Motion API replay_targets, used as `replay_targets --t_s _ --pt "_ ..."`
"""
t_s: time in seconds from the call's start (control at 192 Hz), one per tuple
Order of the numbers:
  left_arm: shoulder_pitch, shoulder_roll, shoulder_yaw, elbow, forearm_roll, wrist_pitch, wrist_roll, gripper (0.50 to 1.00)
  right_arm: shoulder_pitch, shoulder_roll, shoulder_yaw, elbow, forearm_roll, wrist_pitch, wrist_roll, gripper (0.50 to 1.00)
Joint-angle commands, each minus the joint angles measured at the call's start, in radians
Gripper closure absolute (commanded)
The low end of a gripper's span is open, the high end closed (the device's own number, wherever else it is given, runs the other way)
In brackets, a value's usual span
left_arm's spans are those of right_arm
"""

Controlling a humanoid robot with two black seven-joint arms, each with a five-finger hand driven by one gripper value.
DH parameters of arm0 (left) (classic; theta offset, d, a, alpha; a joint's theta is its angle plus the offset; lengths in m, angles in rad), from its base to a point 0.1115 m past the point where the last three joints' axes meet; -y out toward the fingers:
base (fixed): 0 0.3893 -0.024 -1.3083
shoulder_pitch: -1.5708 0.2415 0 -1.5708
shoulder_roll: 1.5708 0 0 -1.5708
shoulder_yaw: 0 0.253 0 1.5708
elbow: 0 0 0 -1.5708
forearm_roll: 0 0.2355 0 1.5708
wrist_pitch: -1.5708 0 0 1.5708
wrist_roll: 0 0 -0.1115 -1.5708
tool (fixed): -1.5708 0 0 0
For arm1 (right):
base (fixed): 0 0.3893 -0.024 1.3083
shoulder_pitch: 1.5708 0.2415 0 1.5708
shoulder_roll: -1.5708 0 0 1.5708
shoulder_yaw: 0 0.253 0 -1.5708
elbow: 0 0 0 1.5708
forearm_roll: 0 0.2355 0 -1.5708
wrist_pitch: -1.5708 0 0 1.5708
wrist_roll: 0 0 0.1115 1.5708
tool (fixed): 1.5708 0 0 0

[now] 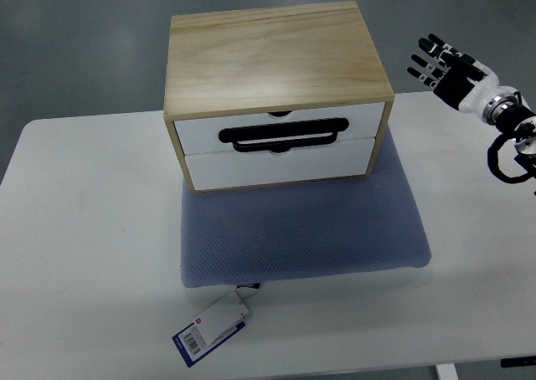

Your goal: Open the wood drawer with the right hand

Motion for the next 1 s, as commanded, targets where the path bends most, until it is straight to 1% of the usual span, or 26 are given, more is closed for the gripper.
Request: replay_targets --t_s 0.0,0.203,0.39,0.546,0.582,0.712,0.748,0.806,0.863,0.915,0.92,0.993 --pt "0.0 0.0 -0.003 0.0 -0.001 0.001 -0.001 0.5 0.0 0.002 0.006 -0.001 -0.001 -0.001 0.0 0.56" --pt "0.0 0.0 -0.005 -0.002 -0.003 -0.001 -0.001 0.5 0.001 0.002 0.008 -0.001 -0.003 -0.014 0.006 0.56" --pt "0.0 0.0 -0.001 -0.003 -0.003 -0.001 -0.001 0.5 0.001 -0.01 0.0 -0.002 -0.004 -0.006 0.009 0.56" --pt "0.0 0.0 0.0 -0.002 -0.003 -0.001 -0.001 0.5 0.007 -0.042 0.006 -0.001 -0.121 -0.001 0.011 0.56" --pt "0.0 0.0 0.0 -0.002 -0.003 -0.001 -0.001 0.5 0.009 -0.058 0.006 -0.001 -0.151 0.0 0.017 0.56" --pt "0.0 0.0 0.0 -0.002 -0.003 -0.001 -0.001 0.5 0.027 -0.095 0.006 0.001 -0.216 0.006 0.078 0.56" --pt "0.0 0.0 -0.001 -0.002 -0.001 -0.001 -0.001 0.5 0.03 -0.102 0.006 0.002 -0.219 0.019 0.087 0.56" --pt "0.0 0.0 -0.001 -0.002 -0.003 -0.001 -0.001 0.5 0.03 -0.118 0.006 0.001 -0.22 0.06 0.094 0.56" --pt "0.0 0.0 0.0 -0.002 -0.003 -0.001 -0.001 0.5 0.03 -0.133 0.006 0.001 -0.22 0.129 0.094 0.56" --pt "0.0 0.0 0.0 -0.002 -0.003 -0.001 -0.001 0.5 0.03 -0.133 0.006 0.001 -0.22 0.129 0.094 0.56" --pt "0.0 0.0 0.002 -0.002 -0.003 -0.001 -0.001 0.5 0.032 -0.15 0.006 0.001 -0.22 0.178 0.094 0.56" --pt "0.0 0.0 0.0 -0.002 -0.003 -0.001 -0.001 0.5 0.032 -0.176 0.006 0.001 -0.22 0.226 0.094 0.56"
